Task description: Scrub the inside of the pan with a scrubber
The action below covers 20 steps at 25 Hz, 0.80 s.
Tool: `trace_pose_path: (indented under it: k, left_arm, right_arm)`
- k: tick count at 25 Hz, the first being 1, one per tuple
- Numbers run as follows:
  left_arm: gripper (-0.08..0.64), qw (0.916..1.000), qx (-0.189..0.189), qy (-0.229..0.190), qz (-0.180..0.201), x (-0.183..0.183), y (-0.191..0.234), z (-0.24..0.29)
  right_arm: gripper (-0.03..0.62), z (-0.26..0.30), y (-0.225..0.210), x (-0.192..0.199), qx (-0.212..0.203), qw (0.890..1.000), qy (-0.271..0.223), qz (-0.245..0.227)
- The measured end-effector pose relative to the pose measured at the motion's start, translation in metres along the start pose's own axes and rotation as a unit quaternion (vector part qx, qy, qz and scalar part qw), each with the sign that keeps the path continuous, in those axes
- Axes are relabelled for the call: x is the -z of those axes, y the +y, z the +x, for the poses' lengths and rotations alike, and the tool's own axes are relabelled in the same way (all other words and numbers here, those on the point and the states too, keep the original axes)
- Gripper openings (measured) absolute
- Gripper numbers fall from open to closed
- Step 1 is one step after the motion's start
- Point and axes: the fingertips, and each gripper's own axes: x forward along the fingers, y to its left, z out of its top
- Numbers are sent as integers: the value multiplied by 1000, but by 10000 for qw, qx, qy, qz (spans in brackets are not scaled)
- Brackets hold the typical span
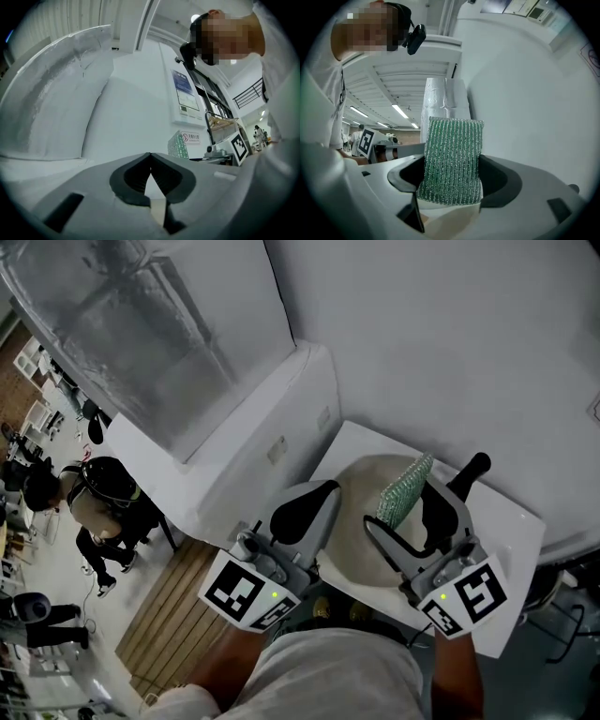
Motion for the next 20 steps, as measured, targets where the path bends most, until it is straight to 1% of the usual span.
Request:
trace_pose_path:
  k: [8,20]
  left_arm:
    - [15,10000,-36,-11,38,-1,-4,-1]
    - [16,10000,-9,51,31,5,-8,2]
  right_arm:
    - [351,-1,3,-1,-60,9999,-115,31]
    - [351,-1,2,6,-91,10000,-15,13]
